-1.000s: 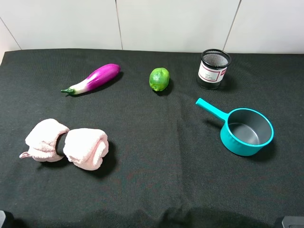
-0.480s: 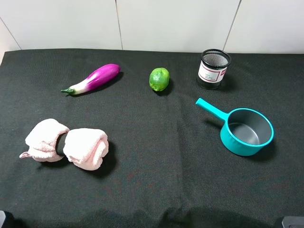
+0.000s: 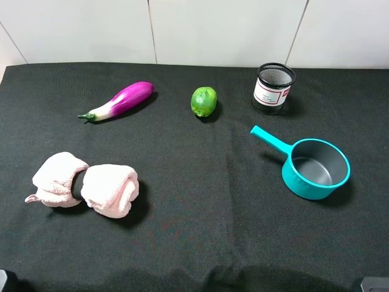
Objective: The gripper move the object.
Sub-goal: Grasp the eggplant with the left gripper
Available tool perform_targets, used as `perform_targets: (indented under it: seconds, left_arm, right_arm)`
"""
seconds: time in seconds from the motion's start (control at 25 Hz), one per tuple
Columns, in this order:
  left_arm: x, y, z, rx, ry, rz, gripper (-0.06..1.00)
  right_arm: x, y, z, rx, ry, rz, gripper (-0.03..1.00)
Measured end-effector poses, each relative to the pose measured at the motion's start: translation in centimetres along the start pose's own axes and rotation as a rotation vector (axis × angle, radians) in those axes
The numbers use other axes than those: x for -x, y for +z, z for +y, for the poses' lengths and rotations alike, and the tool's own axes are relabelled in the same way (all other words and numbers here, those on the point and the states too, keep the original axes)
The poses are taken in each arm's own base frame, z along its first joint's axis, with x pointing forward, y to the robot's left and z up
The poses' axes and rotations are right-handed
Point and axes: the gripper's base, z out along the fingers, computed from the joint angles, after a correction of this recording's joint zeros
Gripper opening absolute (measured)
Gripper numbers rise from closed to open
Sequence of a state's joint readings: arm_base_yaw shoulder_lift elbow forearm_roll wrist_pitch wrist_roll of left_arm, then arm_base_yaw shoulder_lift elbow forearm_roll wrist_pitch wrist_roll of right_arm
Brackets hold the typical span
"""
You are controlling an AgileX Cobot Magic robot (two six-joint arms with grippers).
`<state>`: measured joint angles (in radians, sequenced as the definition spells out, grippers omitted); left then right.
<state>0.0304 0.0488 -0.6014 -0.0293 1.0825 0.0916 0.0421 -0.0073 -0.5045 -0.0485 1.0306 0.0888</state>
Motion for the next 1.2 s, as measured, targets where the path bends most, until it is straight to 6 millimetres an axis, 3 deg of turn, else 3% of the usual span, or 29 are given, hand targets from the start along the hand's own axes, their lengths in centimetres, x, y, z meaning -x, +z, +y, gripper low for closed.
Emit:
perform_targets:
  seconds: [0.32,0.6,1.2]
  left_arm:
    - [4.5,1.3,0.1,-0.052,0.095,0.131,0.82]
    - [8.4,3.7,-0.1,-0.14,0.127,0.3,0.82]
    - [13.0,11.8,0.2,-0.251,0.169,0.588,0.82]
  right_arm:
    - [0.0,0.0,0.0,0.0,0.0,0.0,0.69]
    - [0.0,0.0,0.0,0.0,0.0,0.0,0.69]
    - [0.0,0.0,0.0,0.0,0.0,0.0,0.69]
